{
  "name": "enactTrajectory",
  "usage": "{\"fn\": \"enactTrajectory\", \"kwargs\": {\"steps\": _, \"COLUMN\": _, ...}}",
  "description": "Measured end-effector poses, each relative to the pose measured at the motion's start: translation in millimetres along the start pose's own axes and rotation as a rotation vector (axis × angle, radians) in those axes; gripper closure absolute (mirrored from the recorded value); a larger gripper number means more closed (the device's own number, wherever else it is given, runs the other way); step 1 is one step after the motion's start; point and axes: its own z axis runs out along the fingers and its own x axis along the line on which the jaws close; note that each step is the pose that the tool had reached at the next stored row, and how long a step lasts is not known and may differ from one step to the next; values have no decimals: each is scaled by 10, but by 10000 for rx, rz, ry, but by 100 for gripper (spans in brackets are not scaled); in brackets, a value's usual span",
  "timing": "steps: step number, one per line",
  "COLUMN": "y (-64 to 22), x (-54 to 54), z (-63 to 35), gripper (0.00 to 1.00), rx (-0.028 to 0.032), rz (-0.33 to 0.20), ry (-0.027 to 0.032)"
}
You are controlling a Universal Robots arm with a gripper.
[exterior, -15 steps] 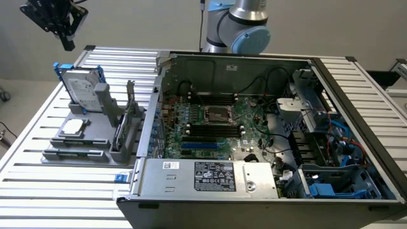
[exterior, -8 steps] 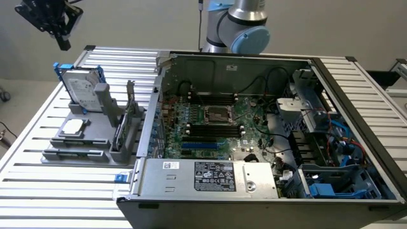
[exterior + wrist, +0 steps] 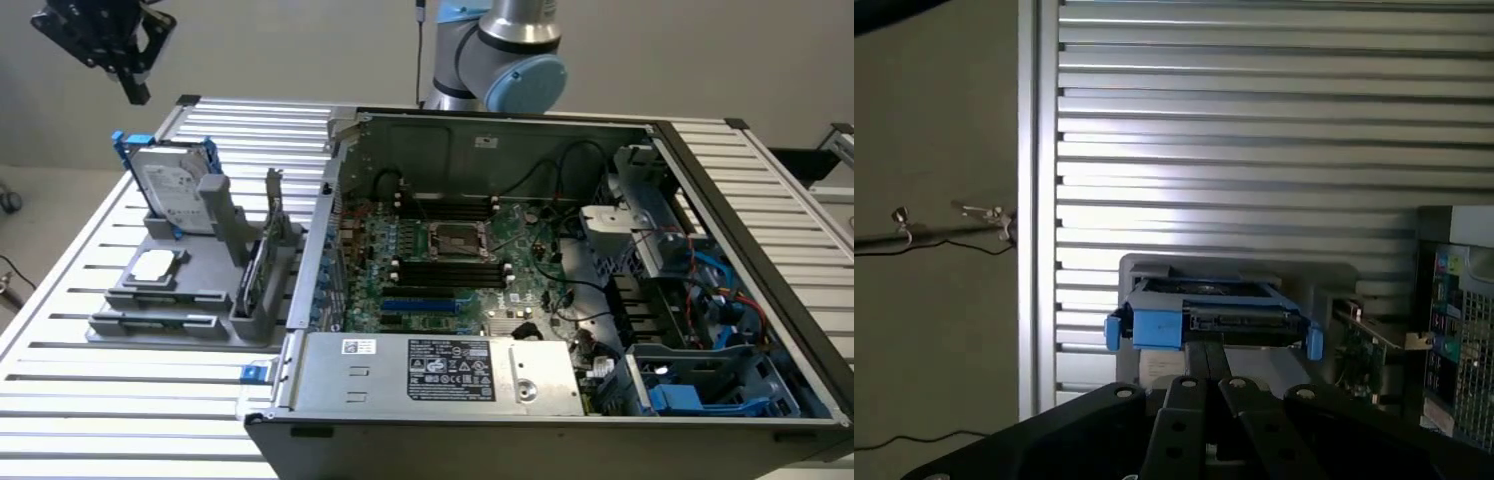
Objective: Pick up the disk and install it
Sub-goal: 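Pick up the disk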
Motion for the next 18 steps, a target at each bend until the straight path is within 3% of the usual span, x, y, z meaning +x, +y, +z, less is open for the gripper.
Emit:
{"fn": "enactTrajectory", "kwargs": {"steps": 6, "y": -1, "x": 0, "z": 11, "gripper": 89, "rx": 2, "rz": -827, "ry": 40}}
{"fn": "enactTrajectory", "kwargs": {"steps": 18, "y": -1, "x": -2, "z": 40, "gripper": 89, "rx": 40, "rz": -2743, "ry": 184}}
